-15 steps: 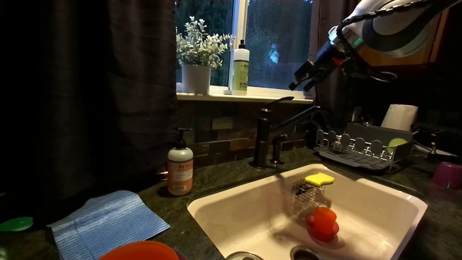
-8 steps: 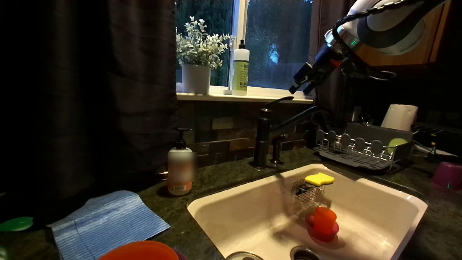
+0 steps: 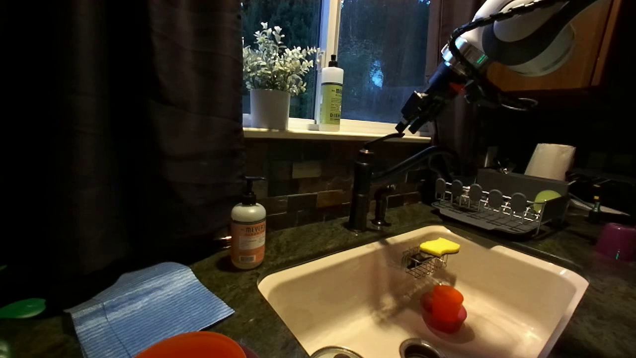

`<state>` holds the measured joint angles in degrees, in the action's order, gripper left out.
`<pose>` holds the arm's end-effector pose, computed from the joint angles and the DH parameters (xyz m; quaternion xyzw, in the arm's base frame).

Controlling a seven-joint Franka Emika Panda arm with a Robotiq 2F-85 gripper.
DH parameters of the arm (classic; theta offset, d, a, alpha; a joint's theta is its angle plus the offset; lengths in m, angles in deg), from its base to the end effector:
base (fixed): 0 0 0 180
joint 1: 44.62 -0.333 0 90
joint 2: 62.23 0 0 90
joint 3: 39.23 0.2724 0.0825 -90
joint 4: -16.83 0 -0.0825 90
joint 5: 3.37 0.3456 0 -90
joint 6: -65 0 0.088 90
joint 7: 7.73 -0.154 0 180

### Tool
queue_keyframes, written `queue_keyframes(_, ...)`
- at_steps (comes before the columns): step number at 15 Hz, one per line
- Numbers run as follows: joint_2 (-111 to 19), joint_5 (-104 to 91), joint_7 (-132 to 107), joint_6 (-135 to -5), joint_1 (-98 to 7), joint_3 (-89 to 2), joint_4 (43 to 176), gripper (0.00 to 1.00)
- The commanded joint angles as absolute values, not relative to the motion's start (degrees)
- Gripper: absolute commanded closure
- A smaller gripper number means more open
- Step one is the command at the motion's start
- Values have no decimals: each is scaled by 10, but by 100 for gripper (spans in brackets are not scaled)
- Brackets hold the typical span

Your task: Pick up the orange cup from the dish dryer and put it in the sink, then turn on the tap

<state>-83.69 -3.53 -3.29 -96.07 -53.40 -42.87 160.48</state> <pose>0.4769 0.0427 0.4374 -0.9398 -0.0781 -0.3324 0.0128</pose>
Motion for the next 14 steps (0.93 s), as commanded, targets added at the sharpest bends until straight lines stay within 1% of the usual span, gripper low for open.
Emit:
queue_keyframes(1,-820,-8,-3,-931,-537,-433,1583,4)
queue_keyframes(3,-815,-1,6,-922,-538,-434,1577,0)
queue_keyframes(4,-813,4,10,-918,-538,-434,1574,2)
queue_keyframes(5,-811,7,13,-916,-539,-434,1572,27)
queue_keyframes(6,-810,12,17,-913,-539,-434,1570,26)
queue_keyframes(7,-809,13,19,-908,-538,-433,1569,29)
queue_keyframes(8,-808,17,22,-902,-538,-433,1567,39)
queue_keyframes(13,-805,29,31,-881,-537,-433,1560,76)
queue_keyframes(14,-804,32,34,-879,-538,-434,1558,85)
